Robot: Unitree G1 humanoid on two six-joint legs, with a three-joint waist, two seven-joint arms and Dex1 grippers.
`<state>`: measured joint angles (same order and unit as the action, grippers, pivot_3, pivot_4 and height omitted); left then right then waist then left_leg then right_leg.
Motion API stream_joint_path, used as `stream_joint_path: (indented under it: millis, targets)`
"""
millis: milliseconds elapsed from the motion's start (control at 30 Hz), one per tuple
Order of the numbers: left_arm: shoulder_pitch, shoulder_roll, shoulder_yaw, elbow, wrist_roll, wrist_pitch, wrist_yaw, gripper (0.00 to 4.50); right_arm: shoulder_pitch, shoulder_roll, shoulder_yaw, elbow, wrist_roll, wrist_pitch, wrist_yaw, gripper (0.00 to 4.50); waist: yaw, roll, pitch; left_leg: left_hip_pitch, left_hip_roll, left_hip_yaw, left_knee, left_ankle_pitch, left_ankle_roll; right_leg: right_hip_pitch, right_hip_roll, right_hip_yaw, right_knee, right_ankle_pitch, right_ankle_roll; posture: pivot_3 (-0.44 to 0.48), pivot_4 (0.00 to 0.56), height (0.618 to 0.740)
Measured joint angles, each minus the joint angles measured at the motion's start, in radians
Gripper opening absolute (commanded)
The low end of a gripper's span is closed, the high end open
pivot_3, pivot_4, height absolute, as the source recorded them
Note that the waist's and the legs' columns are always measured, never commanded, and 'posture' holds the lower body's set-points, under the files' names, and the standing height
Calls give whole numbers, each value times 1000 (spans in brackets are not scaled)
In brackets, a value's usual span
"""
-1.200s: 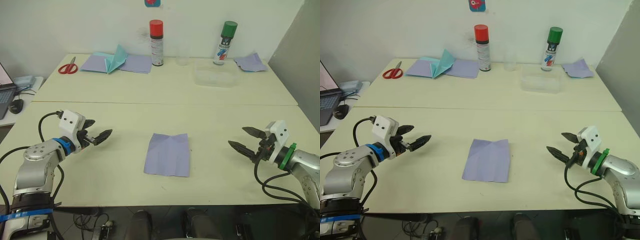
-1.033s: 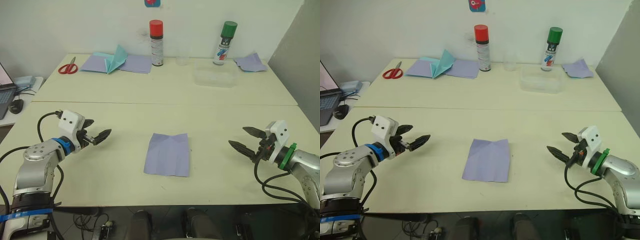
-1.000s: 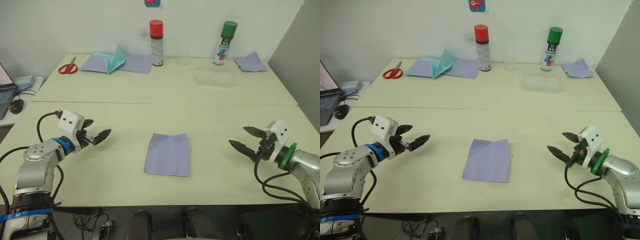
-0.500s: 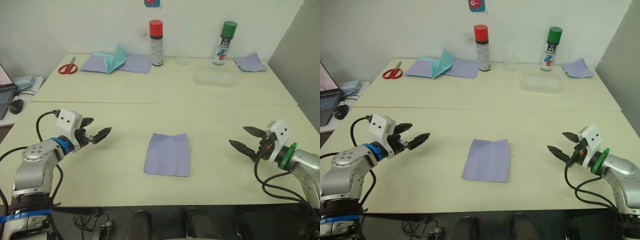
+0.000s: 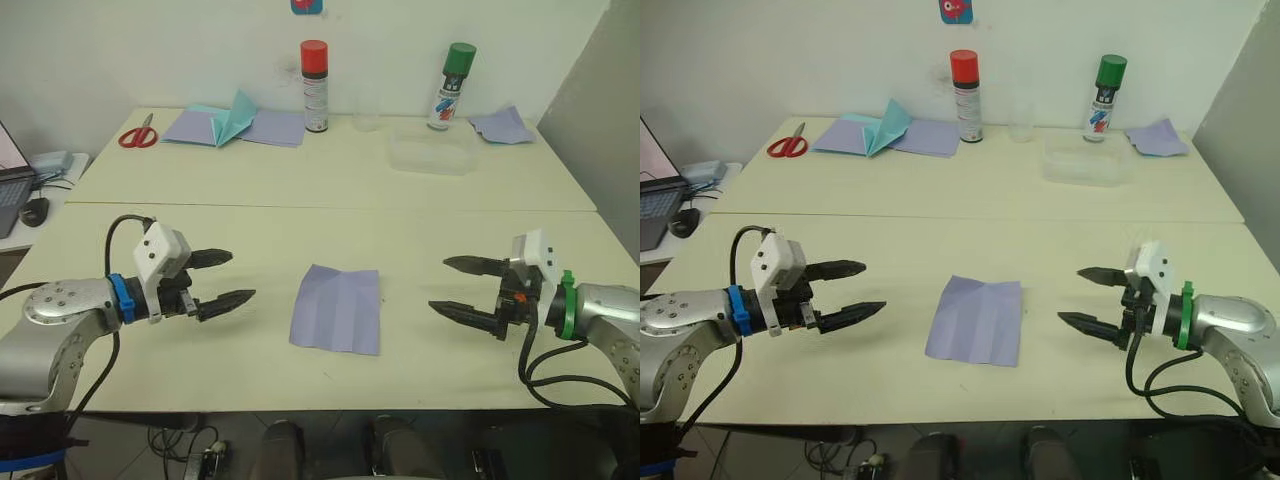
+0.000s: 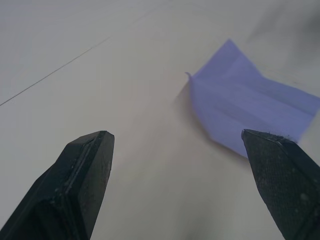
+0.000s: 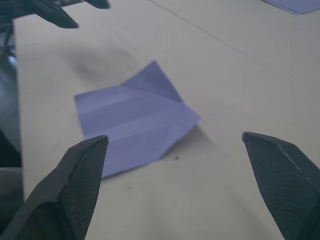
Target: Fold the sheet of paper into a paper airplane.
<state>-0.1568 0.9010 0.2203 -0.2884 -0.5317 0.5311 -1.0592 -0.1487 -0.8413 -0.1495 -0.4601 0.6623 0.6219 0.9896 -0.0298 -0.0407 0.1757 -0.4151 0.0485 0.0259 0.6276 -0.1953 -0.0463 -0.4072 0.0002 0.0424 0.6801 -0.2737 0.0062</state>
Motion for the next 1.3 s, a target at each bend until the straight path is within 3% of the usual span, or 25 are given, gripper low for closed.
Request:
stream_joint_path:
  millis: [167,267,500,733,1000,1200,1300]
  targets:
    - [-72,-13,-86,-10,36,-23,5,4477,-15,-6,27,-10,-4,2,8,4500,1,0,0,0,-1,1,0,0,0,0,1,0,-1,0,1,0,150,740]
    - [-71,-67,-142,-23,49,-41,20,4477,-12,-5,33,-9,-10,1,9,4500,1,0,0,-1,-1,1,0,-1,1,0,1,0,-1,0,1,0,150,740]
    - [-110,-163,-244,-21,104,-83,56,2303,11,23,38,39,-46,-14,-15,4500,1,0,0,-1,-2,0,1,-1,2,0,3,0,0,1,2,0,150,740]
    - [-125,-264,-357,94,229,-182,109,135,17,52,87,87,-114,-65,-25,4500,1,0,0,0,-2,1,2,-1,2,0,5,0,0,1,2,0,150,740]
    - [-152,-327,-456,277,351,-235,124,42,-12,112,187,198,-251,-135,-72,4500,0,0,0,0,-2,0,2,-1,2,0,6,1,0,1,2,0,150,740]
    - [-169,-362,-471,324,395,-273,160,42,-23,164,232,270,-336,-175,-115,4500,1,1,-2,1,-2,0,2,-1,2,1,6,1,0,1,2,0,150,740]
    - [-161,-373,-469,319,397,-270,173,0,-25,187,257,289,-361,-183,-117,3948,1,2,-2,1,-2,0,2,-1,2,2,6,1,0,1,3,0,150,740]
